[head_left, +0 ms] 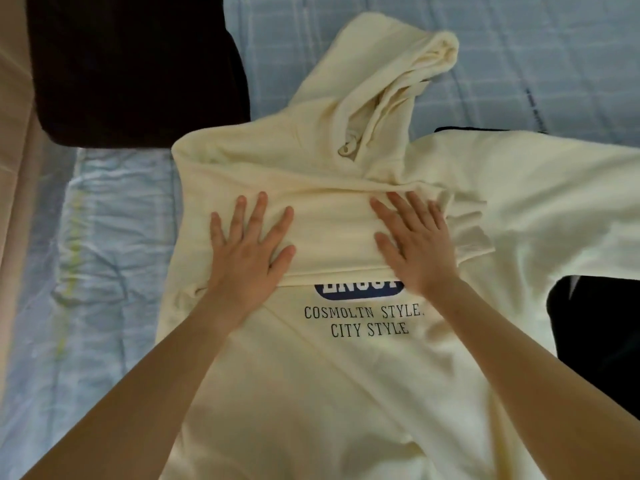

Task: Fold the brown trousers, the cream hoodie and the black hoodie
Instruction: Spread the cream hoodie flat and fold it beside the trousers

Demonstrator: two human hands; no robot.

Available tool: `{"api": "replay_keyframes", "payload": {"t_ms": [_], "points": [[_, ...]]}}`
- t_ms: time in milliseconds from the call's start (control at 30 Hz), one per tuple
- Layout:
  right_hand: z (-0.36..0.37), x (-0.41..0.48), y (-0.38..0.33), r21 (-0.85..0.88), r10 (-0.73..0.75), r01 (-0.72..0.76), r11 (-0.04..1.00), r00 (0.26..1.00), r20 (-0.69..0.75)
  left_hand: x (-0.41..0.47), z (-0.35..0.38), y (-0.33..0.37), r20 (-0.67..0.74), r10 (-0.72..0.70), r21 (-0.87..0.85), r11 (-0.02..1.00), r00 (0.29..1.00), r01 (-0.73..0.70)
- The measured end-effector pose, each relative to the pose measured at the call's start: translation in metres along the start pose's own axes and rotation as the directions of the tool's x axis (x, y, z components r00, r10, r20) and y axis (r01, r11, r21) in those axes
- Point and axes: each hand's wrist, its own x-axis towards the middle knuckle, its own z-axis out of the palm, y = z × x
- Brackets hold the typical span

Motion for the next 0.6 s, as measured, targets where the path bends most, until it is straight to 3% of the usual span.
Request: {"api": "replay_keyframes", "payload": {"t_ms": [100, 167, 267, 467, 533, 600], "points": [[-0.010, -0.007, -0.002, -0.013, -0.006, 0.005, 1.000, 0.998, -0.070, 0.000, -0.016, 0.020, 0.009, -0.057, 0.039, 0.998, 0.998, 0.057], [-0.013, -0.024, 0.011, -0.059, 0.052, -0.059, 0.996, 0.991, -0.119, -0.004, -0.025, 0.041, -0.058, 0.040, 0.013, 0.999, 0.998, -0.039], [0.001, -0.052, 0.025, -0.087, 0.106, -0.113, 0.990, 0.992, -0.074, -0.011, -0.011, 0.059, -0.095, 0.211, -0.016, 0.977, 0.973, -0.214], [0.013, -0.051, 0.031, 0.029, 0.085, -0.083, 0.996, 0.991, -0.105, -0.009, 0.000, 0.062, -0.059, 0.196, -0.029, 0.980, 0.979, -0.198], [0.008, -0.053, 0.028, 0.081, 0.088, -0.080, 0.994, 0.991, -0.103, -0.012, -0.010, 0.067, -0.027, 0.130, -0.020, 0.991, 0.991, -0.130], [-0.005, -0.050, 0.030, 0.249, 0.052, -0.027, 0.968, 0.994, -0.093, -0.010, -0.024, 0.085, -0.020, 0.040, -0.012, 0.999, 0.999, -0.041]]}}
